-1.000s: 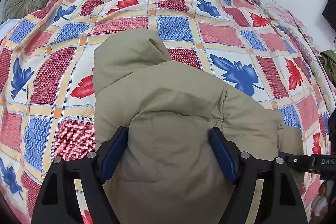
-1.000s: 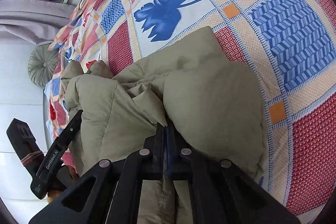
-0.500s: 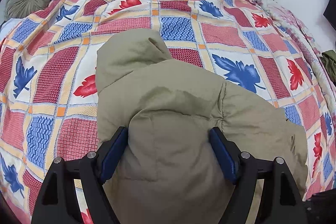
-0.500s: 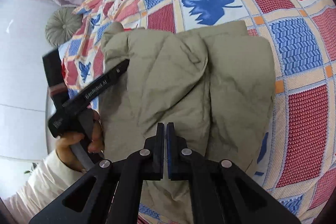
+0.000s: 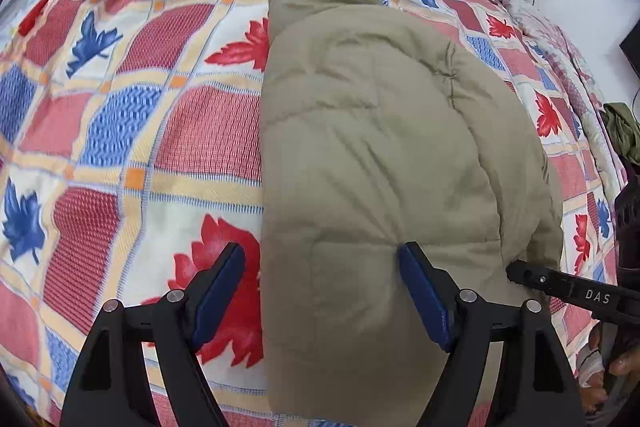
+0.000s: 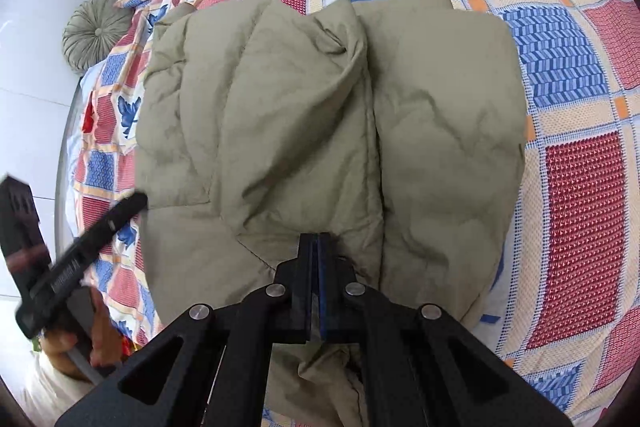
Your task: Fold large clothes
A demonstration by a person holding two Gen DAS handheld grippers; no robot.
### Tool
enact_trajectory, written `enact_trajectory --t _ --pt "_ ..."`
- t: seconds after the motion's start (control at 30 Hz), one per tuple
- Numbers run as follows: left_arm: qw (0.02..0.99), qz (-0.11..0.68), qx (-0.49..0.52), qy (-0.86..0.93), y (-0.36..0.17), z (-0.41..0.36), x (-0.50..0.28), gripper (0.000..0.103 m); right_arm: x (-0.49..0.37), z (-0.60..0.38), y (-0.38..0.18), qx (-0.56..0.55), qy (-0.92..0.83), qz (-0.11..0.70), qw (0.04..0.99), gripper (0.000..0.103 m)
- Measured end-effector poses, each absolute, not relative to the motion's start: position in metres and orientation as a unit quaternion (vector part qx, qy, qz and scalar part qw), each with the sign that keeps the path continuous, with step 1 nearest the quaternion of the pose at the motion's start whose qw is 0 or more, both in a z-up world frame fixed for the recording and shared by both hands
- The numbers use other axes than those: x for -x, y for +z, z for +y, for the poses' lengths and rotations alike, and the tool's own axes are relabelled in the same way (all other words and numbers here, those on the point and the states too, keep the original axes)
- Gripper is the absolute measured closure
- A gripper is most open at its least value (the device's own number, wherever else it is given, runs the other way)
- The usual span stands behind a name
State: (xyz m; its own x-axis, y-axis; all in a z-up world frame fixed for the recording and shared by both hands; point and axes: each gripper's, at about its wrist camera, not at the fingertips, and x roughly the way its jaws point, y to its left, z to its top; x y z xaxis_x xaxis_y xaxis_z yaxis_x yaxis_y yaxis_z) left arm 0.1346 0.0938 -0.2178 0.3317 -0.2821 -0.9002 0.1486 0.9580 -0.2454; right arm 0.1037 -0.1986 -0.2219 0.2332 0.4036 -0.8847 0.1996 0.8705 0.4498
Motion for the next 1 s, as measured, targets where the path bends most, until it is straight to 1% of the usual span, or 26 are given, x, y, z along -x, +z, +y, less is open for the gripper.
enact_trajectory --t 0.1,0.17,0.27,0.43,0.6,1.0 --pt "0.808 0.570 0.074 -0.131 -0.230 0.094 -0.132 0.019 -0.103 -0.190 -0.228 -0.208 0.066 0.619 0.755 0.103" --pt "0.803 0.577 0.078 -0.130 -0.234 0.094 -0.133 0.014 -0.103 -0.186 -0.232 -0.189 0.067 0.619 0.760 0.103" --pt "0.802 0.579 0.068 -0.130 -0.233 0.092 -0.131 0.014 -0.103 -0.184 -0.232 -0.177 0.063 0.622 0.760 0.103" --pt "0.799 0.586 0.048 -0.123 -0.220 0.088 -0.126 0.014 -0.100 -0.182 -0.214 -0.176 0.052 0.630 0.755 0.103" --pt "0.793 0.595 0.045 -0.121 -0.207 0.089 -0.117 0.014 -0.091 -0.183 -0.192 -0.167 0.049 0.631 0.756 0.099" --pt "0.784 0.610 0.038 -0.110 -0.170 0.098 -0.079 0.014 -0.053 -0.192 -0.164 -0.170 0.038 0.655 0.735 0.099"
